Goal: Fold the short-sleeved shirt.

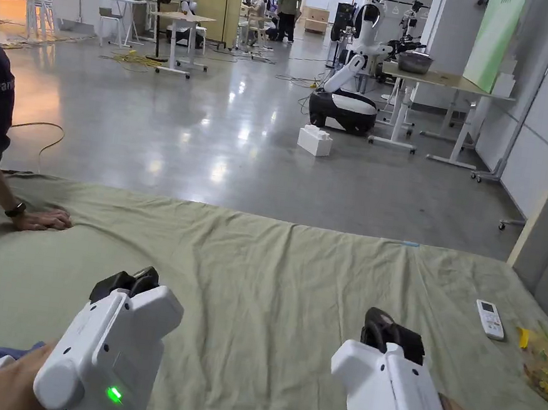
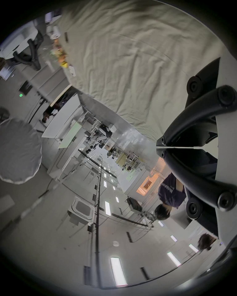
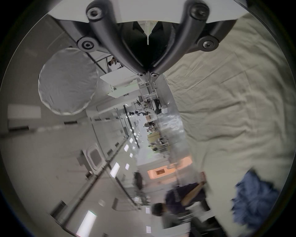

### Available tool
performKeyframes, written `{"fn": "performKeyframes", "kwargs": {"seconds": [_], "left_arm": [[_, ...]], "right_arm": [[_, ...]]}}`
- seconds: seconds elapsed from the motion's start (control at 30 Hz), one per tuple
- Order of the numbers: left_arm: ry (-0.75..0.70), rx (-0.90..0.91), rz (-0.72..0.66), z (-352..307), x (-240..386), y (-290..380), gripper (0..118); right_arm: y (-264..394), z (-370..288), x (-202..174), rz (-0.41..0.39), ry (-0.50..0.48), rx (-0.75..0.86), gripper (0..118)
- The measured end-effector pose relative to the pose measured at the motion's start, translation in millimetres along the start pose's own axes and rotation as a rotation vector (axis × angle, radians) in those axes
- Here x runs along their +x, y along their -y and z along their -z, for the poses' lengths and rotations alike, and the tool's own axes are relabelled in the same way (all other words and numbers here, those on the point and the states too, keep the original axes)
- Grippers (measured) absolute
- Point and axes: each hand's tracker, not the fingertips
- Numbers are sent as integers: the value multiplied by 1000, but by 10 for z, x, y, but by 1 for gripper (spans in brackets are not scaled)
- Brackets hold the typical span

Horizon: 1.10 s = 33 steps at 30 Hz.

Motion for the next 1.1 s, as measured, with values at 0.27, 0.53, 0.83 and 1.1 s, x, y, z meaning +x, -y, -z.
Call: {"fn": "performKeyframes", "kwargs": {"seconds": [0.27, 0.53, 0.83, 1.1], "left_arm": [[11, -46, -604, -67, -246, 23, 1], [63, 17, -1133, -53, -425, 142, 1], [59, 6, -1036, -8, -528, 127, 1], [142, -192, -1038, -81, -636, 478, 1]], "right_arm": [[168, 43, 312, 768, -18, -136, 0], [520, -38, 332, 1490, 105, -249, 0], [368, -110, 397, 1371, 106, -210, 0], [104, -114, 344, 1296, 47, -146, 0]]}}
